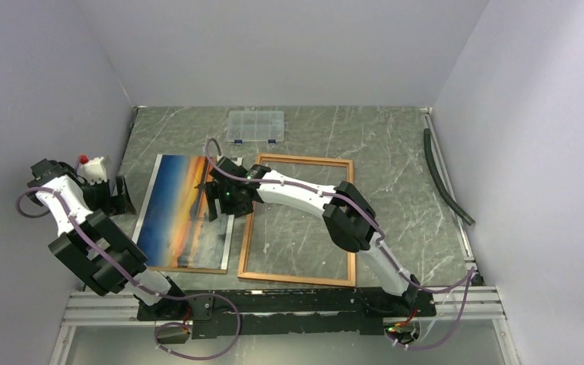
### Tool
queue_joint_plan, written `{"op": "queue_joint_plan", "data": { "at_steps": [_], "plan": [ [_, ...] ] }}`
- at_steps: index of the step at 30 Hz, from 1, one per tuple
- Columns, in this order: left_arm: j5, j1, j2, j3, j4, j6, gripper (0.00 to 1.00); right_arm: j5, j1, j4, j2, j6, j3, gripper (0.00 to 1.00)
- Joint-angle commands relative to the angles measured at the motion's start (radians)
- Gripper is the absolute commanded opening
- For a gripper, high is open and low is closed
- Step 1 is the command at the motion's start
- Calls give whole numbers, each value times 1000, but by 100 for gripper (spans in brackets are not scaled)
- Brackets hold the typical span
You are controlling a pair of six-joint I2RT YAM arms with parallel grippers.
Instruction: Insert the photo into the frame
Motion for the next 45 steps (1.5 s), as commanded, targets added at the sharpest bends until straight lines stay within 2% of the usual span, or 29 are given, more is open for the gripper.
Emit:
{"op": "queue_joint_plan", "data": {
  "at_steps": [1, 14, 17, 24, 31, 39, 45],
  "plan": [
    [8, 0, 4, -35, 83, 27, 93, 67, 5, -32, 52, 6, 59, 82],
    [-39, -11, 74, -116, 219, 27, 87, 132, 4, 8, 60, 1, 16, 82],
    [-61, -41, 102, -135, 246, 12, 81, 132, -1, 13, 77, 9, 15, 82],
    [-206, -142, 162, -154, 347, -70, 60, 170, -15, 41, 58, 35, -60, 82],
    [-252, -246, 216, -164, 378, -119, 50, 193, -47, 103, -38, 60, -227, 82],
    [-204, -373, 211, -180, 339, -176, 48, 208, -54, 72, -25, 60, -186, 81],
    [-148, -373, 143, -37, 188, -143, 54, 221, -54, 59, -6, 59, -146, 81]
  ]
}}
